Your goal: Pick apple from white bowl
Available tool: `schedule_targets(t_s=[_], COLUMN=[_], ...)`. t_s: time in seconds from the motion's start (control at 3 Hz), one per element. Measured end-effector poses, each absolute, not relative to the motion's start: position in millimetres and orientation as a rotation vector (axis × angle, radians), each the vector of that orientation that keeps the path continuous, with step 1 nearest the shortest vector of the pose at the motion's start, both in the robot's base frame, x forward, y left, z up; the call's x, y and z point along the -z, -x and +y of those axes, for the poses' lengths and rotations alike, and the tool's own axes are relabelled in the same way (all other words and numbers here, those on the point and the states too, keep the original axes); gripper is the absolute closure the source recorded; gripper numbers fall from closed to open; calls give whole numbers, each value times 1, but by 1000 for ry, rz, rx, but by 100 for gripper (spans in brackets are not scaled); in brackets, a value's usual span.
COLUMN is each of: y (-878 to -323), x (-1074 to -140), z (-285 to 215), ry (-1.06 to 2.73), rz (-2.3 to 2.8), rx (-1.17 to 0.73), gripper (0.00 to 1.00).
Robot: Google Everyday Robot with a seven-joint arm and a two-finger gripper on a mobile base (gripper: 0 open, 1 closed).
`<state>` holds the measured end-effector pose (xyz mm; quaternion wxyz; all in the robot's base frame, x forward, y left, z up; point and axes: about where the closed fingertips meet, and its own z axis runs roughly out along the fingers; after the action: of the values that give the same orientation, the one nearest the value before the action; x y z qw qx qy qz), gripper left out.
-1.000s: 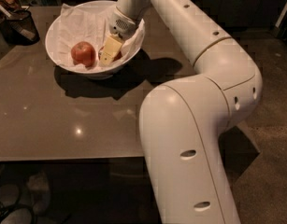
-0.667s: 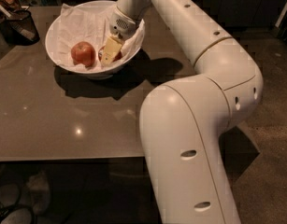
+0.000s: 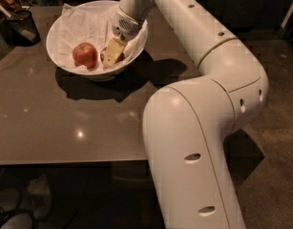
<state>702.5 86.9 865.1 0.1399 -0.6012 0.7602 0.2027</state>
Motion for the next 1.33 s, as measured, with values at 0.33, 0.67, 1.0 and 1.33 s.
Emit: schedule_targets(t_s=[0.33,0.67,1.0,1.33], y=[-702,-692,-674,-645], x=[-882,-913,-943,-974], z=[86,83,82,87], ry=[1697,1642,1612,1613], rz=[2164,2114,2058,1975], rx=[-553,-496,-462,-437], gripper=[100,100,100,100])
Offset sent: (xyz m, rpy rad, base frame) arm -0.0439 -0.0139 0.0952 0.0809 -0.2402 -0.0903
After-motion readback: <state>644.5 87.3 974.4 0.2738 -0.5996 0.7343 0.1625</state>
